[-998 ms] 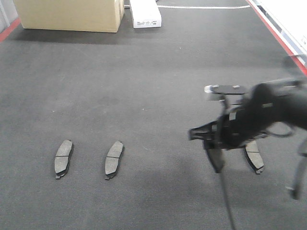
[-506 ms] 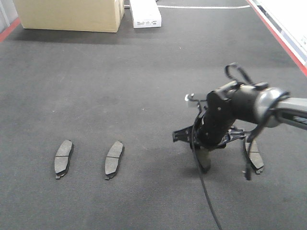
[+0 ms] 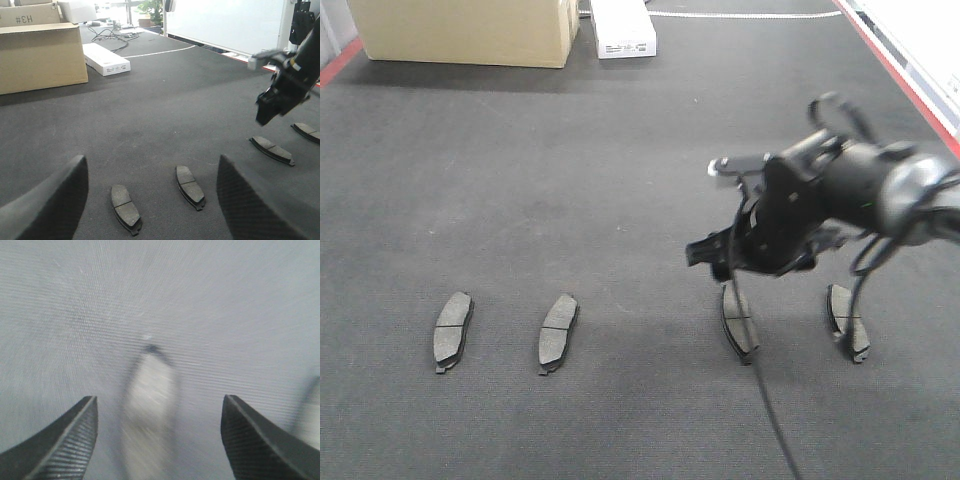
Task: Move and align brake pads A on conveyor
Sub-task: 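Open the right gripper and raise it away from the pads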
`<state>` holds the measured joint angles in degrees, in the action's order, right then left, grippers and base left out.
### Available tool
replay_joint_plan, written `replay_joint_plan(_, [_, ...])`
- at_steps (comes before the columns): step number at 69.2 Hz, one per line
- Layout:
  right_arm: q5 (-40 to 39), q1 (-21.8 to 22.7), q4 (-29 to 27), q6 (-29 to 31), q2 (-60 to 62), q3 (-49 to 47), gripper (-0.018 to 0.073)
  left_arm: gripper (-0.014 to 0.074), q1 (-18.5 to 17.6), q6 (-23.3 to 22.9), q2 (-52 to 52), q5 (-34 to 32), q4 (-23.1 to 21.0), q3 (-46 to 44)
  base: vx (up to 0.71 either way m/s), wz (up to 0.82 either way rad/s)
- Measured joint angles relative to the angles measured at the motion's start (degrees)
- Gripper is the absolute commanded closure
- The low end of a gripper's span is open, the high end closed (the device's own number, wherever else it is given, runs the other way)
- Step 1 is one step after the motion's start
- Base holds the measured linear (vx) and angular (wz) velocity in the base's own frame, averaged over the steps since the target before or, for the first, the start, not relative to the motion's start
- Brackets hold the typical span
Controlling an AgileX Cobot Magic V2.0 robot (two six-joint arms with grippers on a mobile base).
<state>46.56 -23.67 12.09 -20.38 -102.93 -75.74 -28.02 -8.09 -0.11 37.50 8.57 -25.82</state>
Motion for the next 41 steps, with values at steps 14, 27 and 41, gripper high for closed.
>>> replay_joint_plan(14, [3.7, 0.0, 0.7, 2.5, 7.9, 0.0, 0.0052, 0.0074, 0.0, 0.0, 0.0, 0.0, 0.0, 0.0, 0.00, 0.00])
replay_joint_plan(27, [0.8, 0.0, 2.1, 2.9, 18.3, 6.8, 0.0052, 0.0074, 0.0, 0.0, 0.0, 0.0, 0.0, 0.0, 0.00, 0.00])
replay_joint_plan(41, [-5.8, 0.0, 2.4, 3.0, 33.6, 20.6, 0.0052, 0.0074, 0.0, 0.0, 0.0, 0.0, 0.0, 0.0, 0.00, 0.00])
